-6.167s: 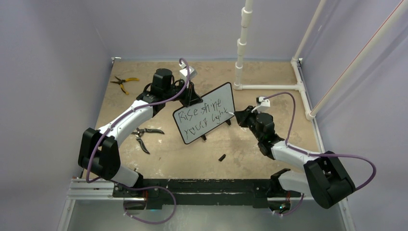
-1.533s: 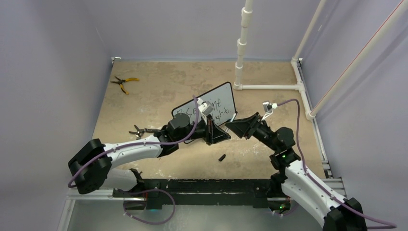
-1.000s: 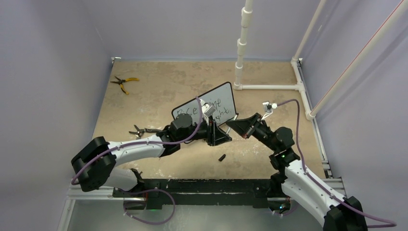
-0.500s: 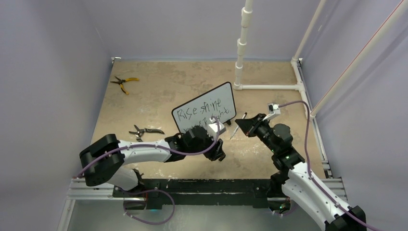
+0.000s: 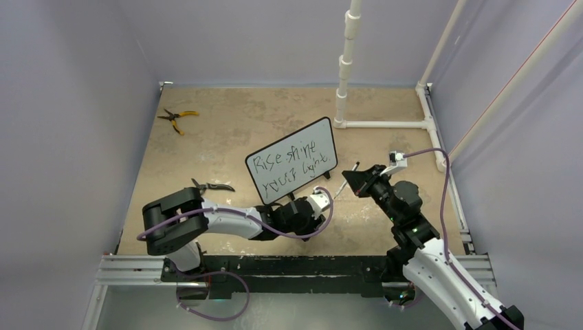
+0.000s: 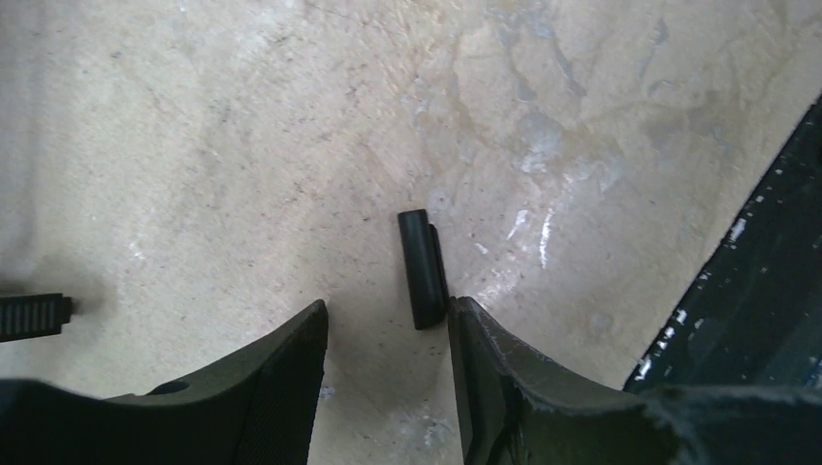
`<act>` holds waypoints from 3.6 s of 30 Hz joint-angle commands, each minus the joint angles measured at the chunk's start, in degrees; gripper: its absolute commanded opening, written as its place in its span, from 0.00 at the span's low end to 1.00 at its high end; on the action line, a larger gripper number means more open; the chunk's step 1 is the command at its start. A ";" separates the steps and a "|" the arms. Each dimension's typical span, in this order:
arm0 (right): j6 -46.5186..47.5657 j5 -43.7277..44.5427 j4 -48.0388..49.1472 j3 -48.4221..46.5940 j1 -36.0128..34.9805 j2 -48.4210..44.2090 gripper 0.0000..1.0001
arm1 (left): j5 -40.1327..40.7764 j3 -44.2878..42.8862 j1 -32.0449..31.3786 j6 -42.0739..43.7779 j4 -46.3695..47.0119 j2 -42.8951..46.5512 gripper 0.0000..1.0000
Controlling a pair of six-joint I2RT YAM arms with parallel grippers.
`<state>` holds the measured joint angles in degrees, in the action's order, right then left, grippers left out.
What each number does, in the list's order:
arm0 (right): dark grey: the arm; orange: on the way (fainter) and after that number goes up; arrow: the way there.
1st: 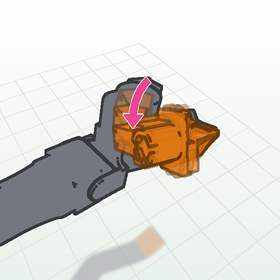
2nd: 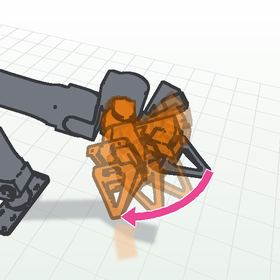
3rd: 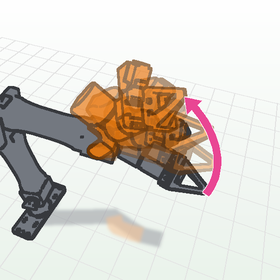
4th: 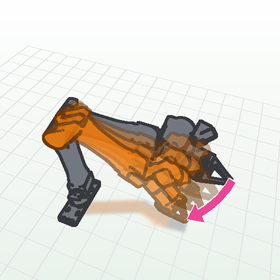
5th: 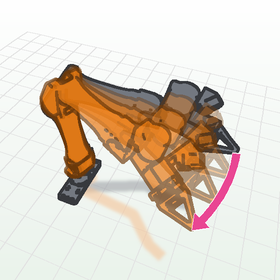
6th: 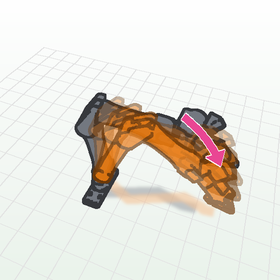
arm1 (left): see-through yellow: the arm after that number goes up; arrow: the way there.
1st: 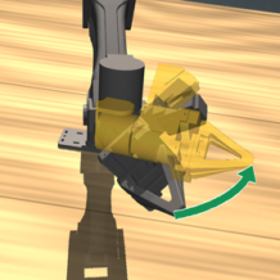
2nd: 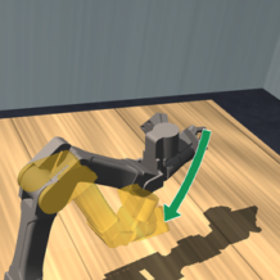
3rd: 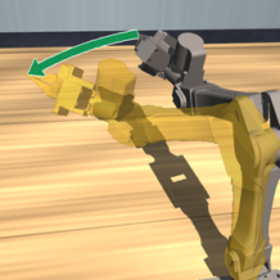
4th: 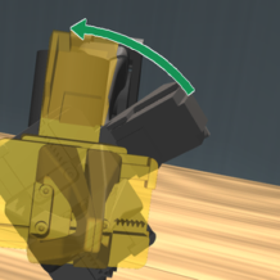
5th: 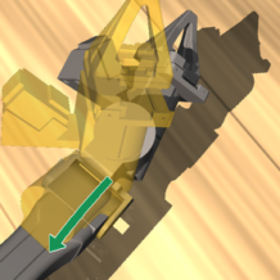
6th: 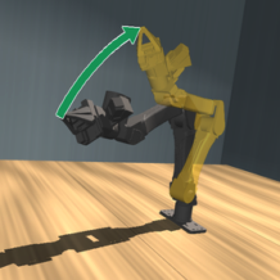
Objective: Write a sentence on the whiteboard
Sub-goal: Close the whiteboard marker at the center of the board.
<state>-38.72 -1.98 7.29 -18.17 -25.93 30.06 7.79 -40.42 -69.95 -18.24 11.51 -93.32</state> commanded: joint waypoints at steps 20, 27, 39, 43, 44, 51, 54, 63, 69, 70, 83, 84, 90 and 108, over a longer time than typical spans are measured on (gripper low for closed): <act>-2.10 2.07 -1.97 0.88 -0.09 -0.46 0.00 | 8.56 -1.68 -3.87 1.23 3.61 -4.40 0.00; -9.66 -1.29 0.39 5.86 -0.08 -2.61 0.00 | 12.63 7.47 -3.87 -6.58 17.50 4.42 0.00; -17.35 -3.71 8.64 10.82 -0.08 -1.40 0.00 | 7.75 16.01 -3.87 -5.86 35.33 11.55 0.00; -17.29 -3.23 8.27 9.90 -0.06 -1.01 0.00 | 5.82 15.96 -3.87 -5.71 36.04 10.83 0.00; -17.30 -3.14 8.26 9.83 -0.08 -1.10 0.00 | 5.45 15.86 -3.87 -5.54 36.04 10.67 0.00; -16.84 -3.59 8.18 9.00 -0.06 -1.01 0.00 | 4.43 15.78 -3.87 -5.23 36.30 10.36 0.00; -16.66 -4.22 8.66 8.78 -0.08 -0.41 0.00 | 4.42 15.59 -3.87 -5.33 36.31 10.02 0.00; -16.39 -3.73 7.49 7.61 -0.05 -0.82 0.00 | 4.82 15.09 -3.87 -6.18 35.28 9.13 0.00; -15.80 -2.59 5.72 6.91 -0.04 -1.78 0.00 | 5.48 15.26 -3.87 -6.55 35.07 9.29 0.00; -15.73 -2.64 5.60 6.97 -0.07 -1.72 0.00 | 5.48 15.28 -3.87 -6.55 35.07 9.29 0.00; -14.89 -5.35 8.29 7.45 -0.08 2.31 0.00 | 6.54 15.72 -3.87 -7.27 35.94 9.91 0.00; -14.86 -5.40 8.39 7.45 -0.08 2.48 0.00 | 6.53 15.73 -3.87 -7.26 35.95 9.91 0.00; -15.04 -6.02 9.00 7.58 -0.08 2.46 0.00 | 6.12 15.54 -3.87 -7.35 35.87 9.39 0.00; -14.11 -11.46 14.23 8.76 -0.08 7.27 0.00 | 7.77 15.49 -3.87 -7.45 36.34 9.54 0.00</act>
<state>-54.13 -10.59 16.82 -8.73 -25.93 35.59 13.98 -24.80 -73.69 -24.97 44.62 -83.81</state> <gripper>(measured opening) 0.068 0.055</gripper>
